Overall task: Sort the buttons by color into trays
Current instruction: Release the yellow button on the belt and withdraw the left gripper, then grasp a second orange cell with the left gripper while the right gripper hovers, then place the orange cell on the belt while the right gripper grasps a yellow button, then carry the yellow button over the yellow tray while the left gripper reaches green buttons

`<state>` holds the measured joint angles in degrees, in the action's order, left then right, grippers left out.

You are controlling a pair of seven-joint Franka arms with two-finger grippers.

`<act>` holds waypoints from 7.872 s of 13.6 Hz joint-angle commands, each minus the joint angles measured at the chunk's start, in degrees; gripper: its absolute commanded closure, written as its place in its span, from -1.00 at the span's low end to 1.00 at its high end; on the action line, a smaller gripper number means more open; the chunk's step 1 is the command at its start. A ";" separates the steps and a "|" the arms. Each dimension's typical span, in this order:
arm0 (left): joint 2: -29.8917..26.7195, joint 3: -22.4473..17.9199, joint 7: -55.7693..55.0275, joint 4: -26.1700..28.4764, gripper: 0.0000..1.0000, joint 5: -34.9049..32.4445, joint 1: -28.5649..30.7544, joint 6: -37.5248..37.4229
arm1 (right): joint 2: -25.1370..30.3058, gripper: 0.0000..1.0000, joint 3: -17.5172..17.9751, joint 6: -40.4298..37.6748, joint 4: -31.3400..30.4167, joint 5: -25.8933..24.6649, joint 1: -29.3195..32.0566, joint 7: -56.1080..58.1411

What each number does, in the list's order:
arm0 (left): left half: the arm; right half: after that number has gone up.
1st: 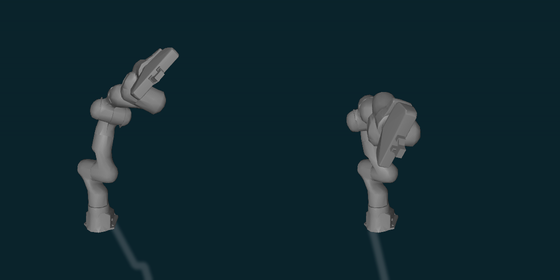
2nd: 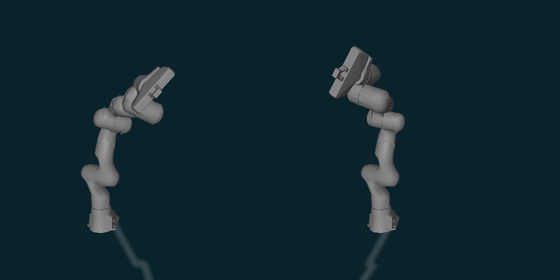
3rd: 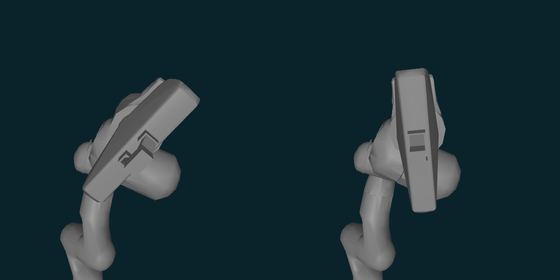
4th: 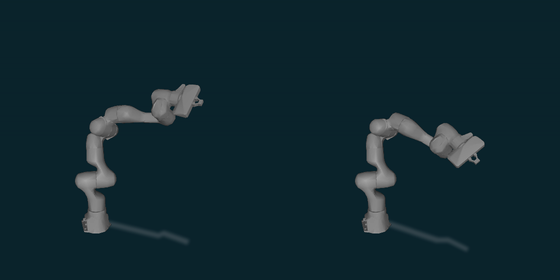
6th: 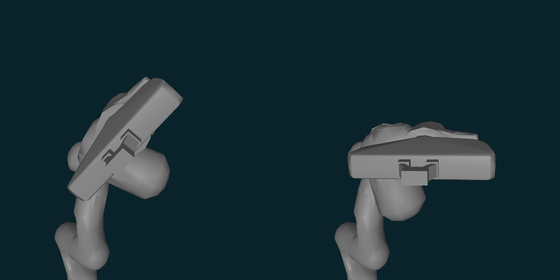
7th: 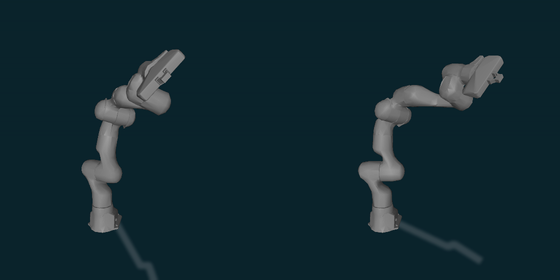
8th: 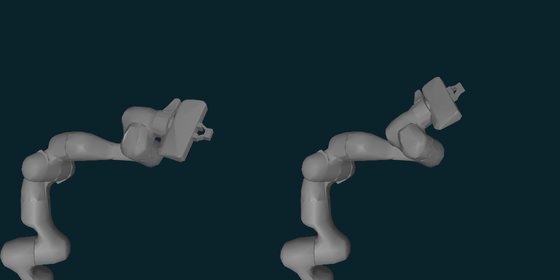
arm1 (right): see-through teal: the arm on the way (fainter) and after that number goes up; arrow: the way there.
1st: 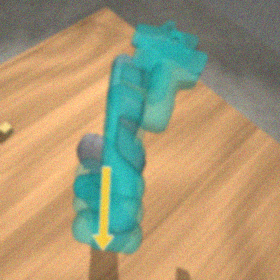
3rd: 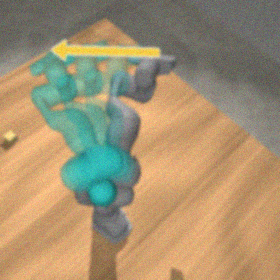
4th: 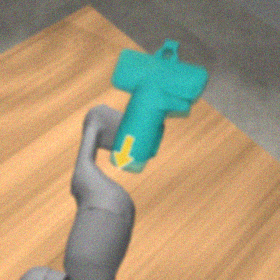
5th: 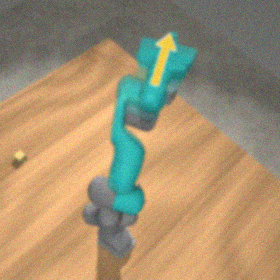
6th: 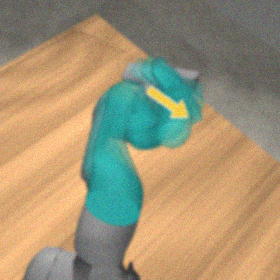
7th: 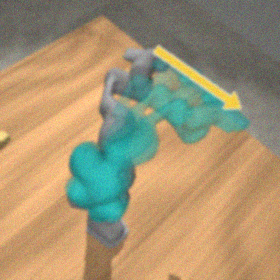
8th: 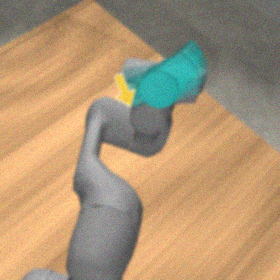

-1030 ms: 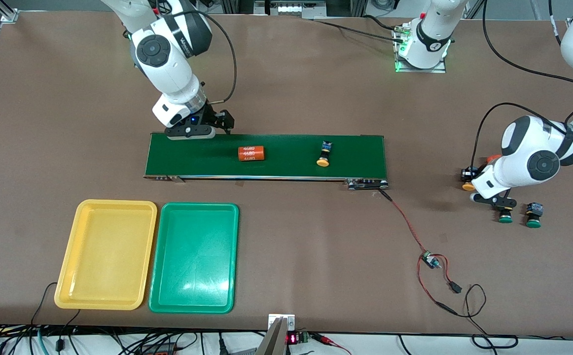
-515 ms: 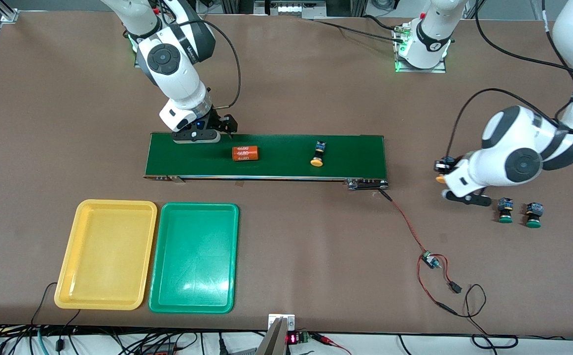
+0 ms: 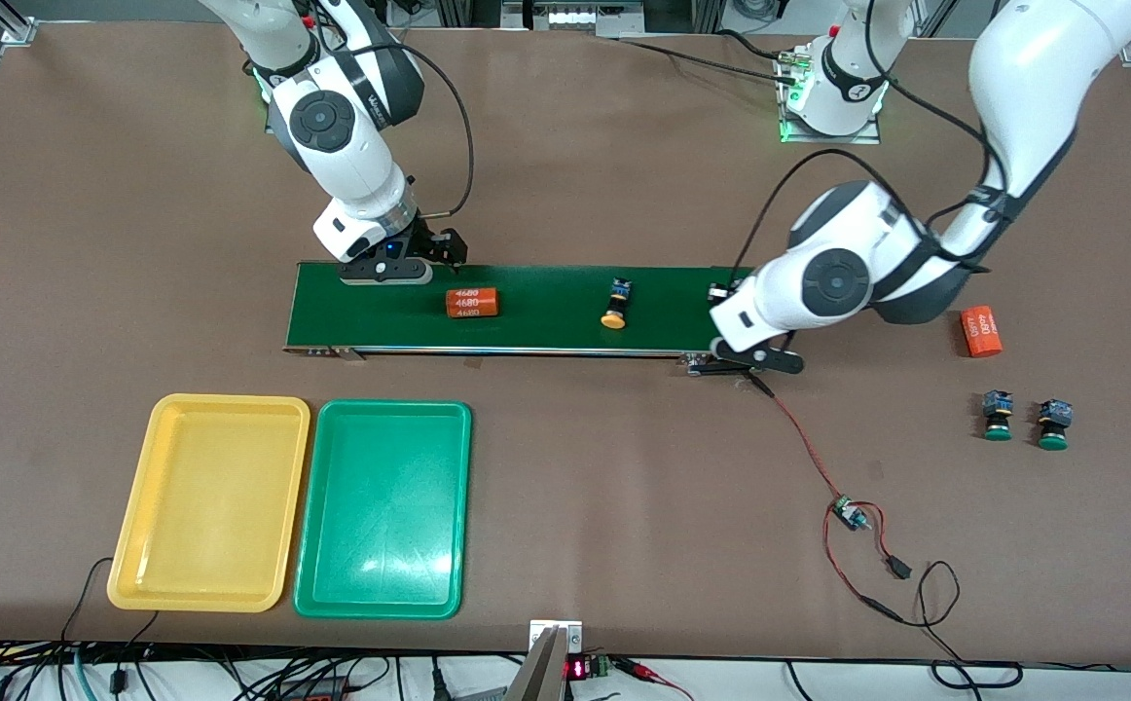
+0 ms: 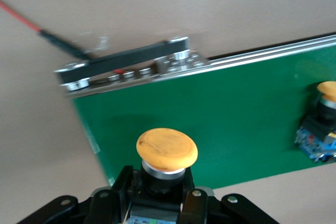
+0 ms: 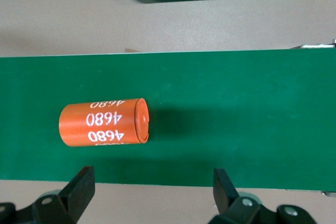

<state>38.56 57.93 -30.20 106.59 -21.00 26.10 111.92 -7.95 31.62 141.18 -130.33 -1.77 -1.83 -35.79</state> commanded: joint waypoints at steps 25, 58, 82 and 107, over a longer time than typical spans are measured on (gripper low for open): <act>-13.58 -39.45 28.08 -19.18 -1.00 2.98 -13.35 -17.56 | -0.49 -1.00 -0.07 0.14 0.16 -3.59 -0.45 -3.23; -16.76 -47.42 46.71 7.33 0.28 13.36 -10.54 9.12 | -7.08 -1.00 -1.55 0.67 4.91 -5.79 -3.70 -5.87; -15.27 -20.84 78.98 13.65 -1.00 13.89 -18.45 19.12 | -16.48 -1.00 -6.48 -9.96 17.21 -13.26 -12.31 -24.06; -24.24 -49.04 41.36 5.04 -1.00 14.33 -13.09 8.48 | -12.54 1.00 -20.28 -34.13 35.85 -5.35 -6.27 11.42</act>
<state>13.27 11.32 13.45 113.75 -7.77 13.66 120.58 -21.33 11.87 108.31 -94.66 -7.65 -9.99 -29.23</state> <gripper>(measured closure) 0.000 0.674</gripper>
